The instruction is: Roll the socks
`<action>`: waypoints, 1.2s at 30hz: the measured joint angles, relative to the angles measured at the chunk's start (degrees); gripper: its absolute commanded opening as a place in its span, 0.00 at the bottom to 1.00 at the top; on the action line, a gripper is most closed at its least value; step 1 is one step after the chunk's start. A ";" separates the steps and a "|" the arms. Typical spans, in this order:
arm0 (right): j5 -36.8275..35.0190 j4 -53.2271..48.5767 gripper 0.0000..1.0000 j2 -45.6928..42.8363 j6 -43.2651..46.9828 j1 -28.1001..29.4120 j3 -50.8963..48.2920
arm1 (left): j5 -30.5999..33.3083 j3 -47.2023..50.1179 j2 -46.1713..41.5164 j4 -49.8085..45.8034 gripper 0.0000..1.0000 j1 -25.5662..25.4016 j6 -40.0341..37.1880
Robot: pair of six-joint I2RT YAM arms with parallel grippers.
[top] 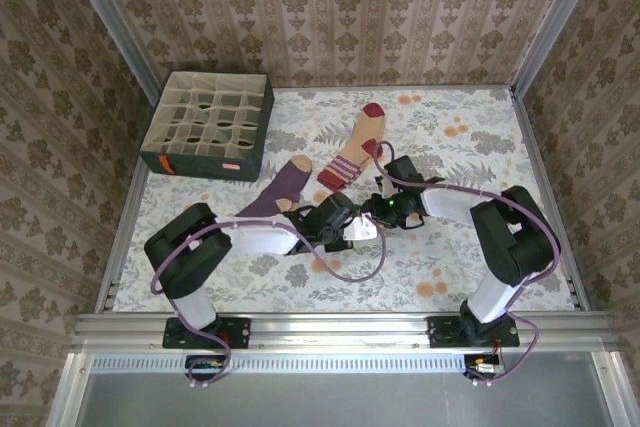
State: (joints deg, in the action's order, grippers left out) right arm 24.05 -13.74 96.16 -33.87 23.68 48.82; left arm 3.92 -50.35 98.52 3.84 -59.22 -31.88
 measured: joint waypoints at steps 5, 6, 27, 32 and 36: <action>-4.87 -5.53 0.53 -6.08 0.61 0.20 -0.46 | -10.08 -0.81 0.00 -0.96 0.00 4.85 6.40; -5.84 -7.10 0.54 -8.24 0.61 0.22 -0.81 | -12.83 -0.81 0.02 -0.76 0.00 6.45 8.26; -9.60 3.02 0.64 -16.06 -17.57 4.66 -7.43 | -51.04 -1.29 8.22 5.03 0.00 25.79 30.21; -10.03 7.04 0.66 -9.16 -21.27 6.58 -5.90 | -53.51 -1.29 9.51 6.14 0.00 27.10 32.09; -10.01 10.03 0.66 -5.40 -23.87 6.88 -4.50 | -55.58 -1.62 10.82 6.78 0.00 28.20 33.16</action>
State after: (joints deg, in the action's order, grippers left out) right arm 14.04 -3.70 90.76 -57.74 30.57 44.31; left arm -51.66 -51.96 109.34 10.61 -31.03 1.28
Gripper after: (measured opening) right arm 0.656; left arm 0.053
